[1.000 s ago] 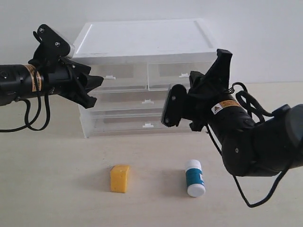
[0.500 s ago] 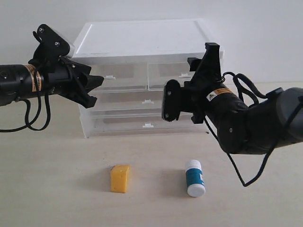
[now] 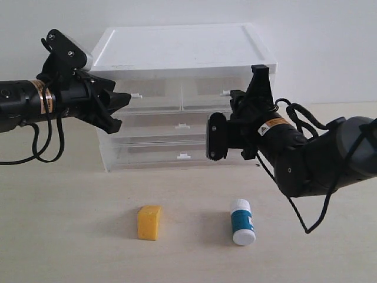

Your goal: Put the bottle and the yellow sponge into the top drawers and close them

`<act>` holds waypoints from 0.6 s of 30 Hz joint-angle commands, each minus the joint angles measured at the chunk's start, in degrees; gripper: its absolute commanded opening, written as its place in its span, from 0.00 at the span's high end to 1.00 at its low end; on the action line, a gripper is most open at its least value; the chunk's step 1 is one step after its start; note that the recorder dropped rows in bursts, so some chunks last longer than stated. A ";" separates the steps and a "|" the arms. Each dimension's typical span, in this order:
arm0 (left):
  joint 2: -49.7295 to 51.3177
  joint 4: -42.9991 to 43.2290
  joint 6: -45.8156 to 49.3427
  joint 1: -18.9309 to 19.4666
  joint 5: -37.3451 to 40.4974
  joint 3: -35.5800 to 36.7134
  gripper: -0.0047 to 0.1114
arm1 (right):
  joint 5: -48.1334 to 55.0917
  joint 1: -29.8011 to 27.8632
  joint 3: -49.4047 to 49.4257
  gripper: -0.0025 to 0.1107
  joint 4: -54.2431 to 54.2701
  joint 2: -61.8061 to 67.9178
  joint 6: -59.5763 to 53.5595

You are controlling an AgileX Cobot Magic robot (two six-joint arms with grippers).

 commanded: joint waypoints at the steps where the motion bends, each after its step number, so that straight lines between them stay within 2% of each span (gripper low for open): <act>1: -0.29 -1.15 0.04 -0.21 -1.39 -0.25 0.60 | 3.16 -0.22 0.94 0.91 4.07 -0.01 0.04; 8: -0.29 -1.15 0.04 -0.21 -1.39 -0.25 0.60 | 1.75 0.29 1.92 0.62 3.78 -0.12 -0.54; 12: -0.29 -1.15 0.04 -0.21 -1.39 -0.25 0.60 | 3.24 0.29 1.92 0.61 3.69 0.00 0.41; 18: -0.29 -1.15 0.04 -0.21 -1.39 -0.25 0.60 | -1.21 0.29 1.40 0.61 1.04 0.00 0.41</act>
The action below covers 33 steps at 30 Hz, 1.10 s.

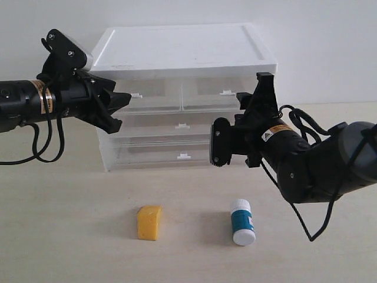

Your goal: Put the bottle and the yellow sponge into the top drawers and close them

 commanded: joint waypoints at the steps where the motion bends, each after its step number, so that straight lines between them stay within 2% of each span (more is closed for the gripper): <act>1: -0.29 -1.15 0.04 -0.21 -1.28 -0.25 0.60 | -0.75 0.19 -1.18 0.61 -1.25 -0.04 0.44; 9: -0.29 -1.15 0.04 -0.21 -1.00 -0.25 0.60 | 3.83 0.19 -6.88 0.61 -1.18 1.19 0.46; 20: -0.29 -1.15 0.04 -0.21 -0.87 -0.25 0.60 | 3.38 0.19 -7.20 0.61 -0.26 1.31 0.45; 23: -0.29 -1.15 0.04 -0.21 -0.87 -0.25 0.60 | 3.23 0.19 -7.20 0.72 0.17 1.31 -0.34; 26: -0.29 -1.15 0.04 -0.21 -0.87 -0.25 0.60 | 3.34 0.19 -7.20 0.95 1.17 1.31 -2.04; 27: -0.29 -1.15 0.04 -0.21 -0.87 -0.25 0.60 | 3.35 0.19 -7.20 0.98 1.58 1.31 -2.21; 33: -0.29 -1.15 0.04 -0.21 -0.87 -0.25 0.60 | 2.94 0.19 -7.09 0.98 2.69 1.31 -3.05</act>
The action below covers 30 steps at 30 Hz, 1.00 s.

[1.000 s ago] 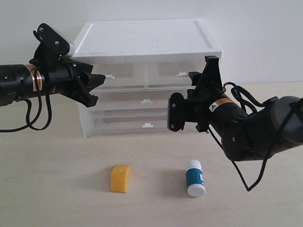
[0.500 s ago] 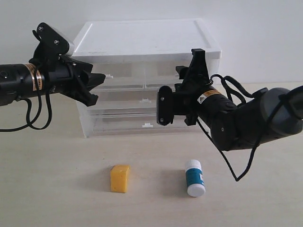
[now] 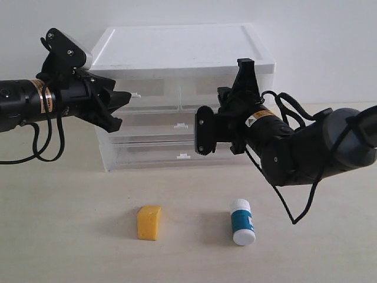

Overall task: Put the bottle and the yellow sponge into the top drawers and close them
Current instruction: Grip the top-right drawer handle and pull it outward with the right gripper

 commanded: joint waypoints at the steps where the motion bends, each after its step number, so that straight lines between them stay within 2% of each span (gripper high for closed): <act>1: -0.29 -0.71 0.04 -0.21 -0.54 -0.25 0.60 | -1.61 -0.78 -0.44 0.98 3.78 0.24 -1.06; 8: -0.29 -0.71 0.04 -0.21 -0.54 -0.25 0.60 | -3.71 0.82 -0.35 0.98 8.97 0.24 -3.46; 30: -0.29 -0.71 0.04 -0.21 -0.29 -0.25 0.60 | -10.28 6.28 7.80 0.98 8.21 0.13 -3.50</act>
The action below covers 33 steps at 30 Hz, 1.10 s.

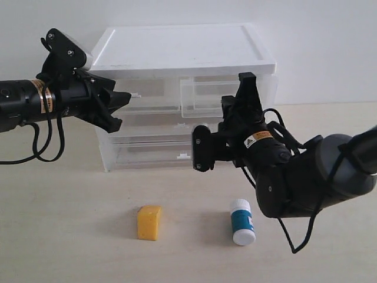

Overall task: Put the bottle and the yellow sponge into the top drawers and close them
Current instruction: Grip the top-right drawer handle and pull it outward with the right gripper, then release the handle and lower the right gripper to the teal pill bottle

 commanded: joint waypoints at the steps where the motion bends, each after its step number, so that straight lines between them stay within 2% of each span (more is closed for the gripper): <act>1: -0.29 -0.71 0.04 -0.21 -0.40 -0.25 0.60 | 0.54 1.16 1.83 0.98 1.43 0.01 0.70; 18: -0.29 -0.71 0.04 -0.21 -0.24 -0.25 0.60 | -4.73 2.61 7.73 0.98 1.90 -0.20 3.60; 27: -0.29 -0.71 0.04 -0.21 -0.13 -0.25 0.60 | -2.90 2.61 9.23 0.98 2.98 -3.67 6.66; 33: -0.29 -0.71 0.04 -0.21 -0.02 -0.25 0.60 | -1.45 5.15 9.23 0.98 4.45 -4.89 5.17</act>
